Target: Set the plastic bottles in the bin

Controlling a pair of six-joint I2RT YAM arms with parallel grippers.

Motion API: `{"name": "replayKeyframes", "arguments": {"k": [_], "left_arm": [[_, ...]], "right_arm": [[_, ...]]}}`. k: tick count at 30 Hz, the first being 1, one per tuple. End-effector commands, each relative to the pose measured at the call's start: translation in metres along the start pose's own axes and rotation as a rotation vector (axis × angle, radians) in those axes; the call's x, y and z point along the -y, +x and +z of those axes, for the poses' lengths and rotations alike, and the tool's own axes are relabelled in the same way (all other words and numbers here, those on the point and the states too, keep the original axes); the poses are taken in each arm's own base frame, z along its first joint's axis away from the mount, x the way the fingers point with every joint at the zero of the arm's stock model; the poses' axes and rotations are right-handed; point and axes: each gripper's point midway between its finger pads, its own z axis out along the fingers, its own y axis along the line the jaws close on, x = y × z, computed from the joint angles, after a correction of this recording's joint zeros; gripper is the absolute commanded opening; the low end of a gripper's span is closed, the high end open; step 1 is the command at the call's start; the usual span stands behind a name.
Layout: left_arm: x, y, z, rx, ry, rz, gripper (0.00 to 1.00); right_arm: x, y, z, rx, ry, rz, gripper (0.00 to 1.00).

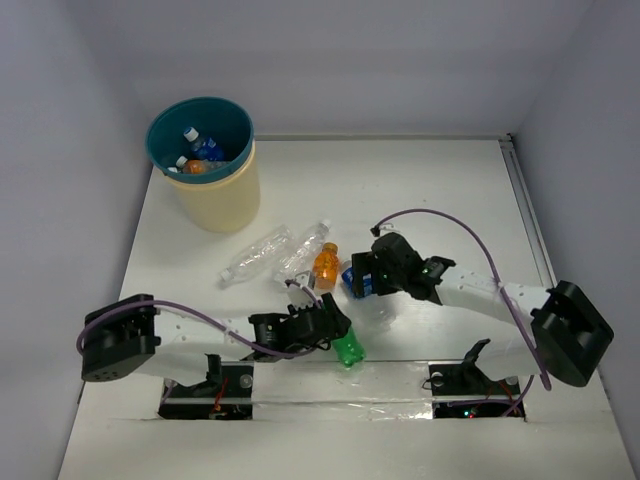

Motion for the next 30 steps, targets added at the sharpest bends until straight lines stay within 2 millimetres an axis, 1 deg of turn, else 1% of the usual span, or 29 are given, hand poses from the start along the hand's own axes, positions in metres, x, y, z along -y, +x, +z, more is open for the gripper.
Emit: {"name": "replayKeyframes", "arguments": {"k": [1,2,3,4,5,7,8,9,10,11,12,14,15,17,18,19,20,21,22,23,24,25,26,27,28,29,30], "left_arm": [[0.019,-0.013,-0.023,0.058,0.037,0.042,0.38],[0.018,-0.018,-0.028,0.066,0.021,0.059,0.38],[0.021,-0.021,-0.032,0.078,0.024,0.074,0.38],[0.031,-0.027,-0.037,0.089,0.036,0.088,0.38],[0.028,-0.031,-0.04,0.094,0.014,0.111,0.38],[0.042,-0.048,-0.053,0.136,0.039,0.111,0.38],[0.04,-0.055,-0.058,0.152,0.029,0.156,0.39],[0.045,-0.07,-0.067,0.202,0.041,0.161,0.39],[0.053,-0.084,-0.075,0.233,0.047,0.155,0.39],[0.047,-0.096,-0.079,0.255,0.017,0.194,0.39],[0.054,-0.121,-0.088,0.303,0.027,0.164,0.39],[0.06,-0.149,-0.096,0.356,0.039,0.156,0.4],[0.057,-0.175,-0.102,0.401,0.034,0.156,0.4],[0.074,-0.209,-0.116,0.464,0.099,0.133,0.4],[0.08,-0.221,-0.123,0.478,0.126,0.171,0.4],[0.086,-0.25,-0.135,0.542,0.128,0.149,0.4],[0.091,-0.263,-0.141,0.571,0.133,0.158,0.4],[0.093,-0.274,-0.138,0.589,0.098,0.174,0.4],[0.102,-0.298,-0.153,0.644,0.086,0.18,0.41],[0.105,-0.309,-0.156,0.666,0.068,0.19,0.41],[0.107,-0.319,-0.152,0.682,0.034,0.204,0.41],[0.117,-0.338,-0.167,0.733,0.037,0.195,0.41],[0.11,-0.356,-0.17,0.768,-0.016,0.204,0.41],[0.108,-0.369,-0.169,0.786,-0.051,0.206,0.41],[0.113,-0.386,-0.181,0.831,-0.055,0.191,0.41],[0.098,-0.407,-0.182,0.871,-0.126,0.187,0.41],[0.095,-0.419,-0.185,0.891,-0.145,0.179,0.41]], "right_arm": [[-0.011,-0.018,0.001,0.009,-0.038,-0.048,1.0],[-0.013,-0.019,0.007,-0.005,-0.035,-0.061,1.0],[-0.013,-0.018,0.009,-0.016,-0.03,-0.069,1.0],[-0.014,-0.016,0.012,-0.032,-0.033,-0.075,1.0],[-0.014,-0.015,0.015,-0.043,-0.028,-0.08,1.0],[-0.012,-0.012,0.023,-0.064,-0.007,-0.083,1.0],[-0.01,-0.01,0.025,-0.072,0.0,-0.078,1.0],[-0.008,-0.011,0.028,-0.077,0.006,-0.072,0.98],[-0.009,-0.009,0.029,-0.084,-0.003,-0.071,0.97],[-0.009,-0.008,0.029,-0.085,-0.005,-0.071,0.95],[-0.008,-0.008,0.029,-0.084,0.0,-0.071,0.88],[-0.009,-0.01,0.027,-0.075,-0.002,-0.069,0.82],[-0.009,-0.011,0.026,-0.073,-0.001,-0.066,0.76],[-0.008,-0.012,0.022,-0.06,0.0,-0.064,0.7],[-0.007,-0.012,0.02,-0.058,-0.001,-0.062,0.65],[-0.006,-0.012,0.018,-0.054,0.0,-0.063,0.62],[-0.007,-0.015,0.013,-0.037,-0.007,-0.06,0.61],[-0.006,-0.015,0.01,-0.031,-0.005,-0.06,0.59],[-0.004,-0.017,0.007,-0.021,-0.001,-0.059,0.58],[-0.004,-0.02,0.001,-0.001,-0.003,-0.056,0.58],[-0.004,-0.021,-0.003,0.008,-0.005,-0.055,0.58],[-0.003,-0.024,-0.007,0.024,-0.006,-0.052,0.57],[-0.006,-0.027,-0.011,0.041,-0.018,-0.043,0.57],[-0.009,-0.032,-0.02,0.068,-0.042,-0.036,0.57],[-0.013,-0.037,-0.025,0.088,-0.062,-0.028,0.57],[-0.016,-0.041,-0.029,0.106,-0.077,-0.015,0.57],[-0.023,-0.049,-0.04,0.143,-0.115,-0.007,0.57]]}}
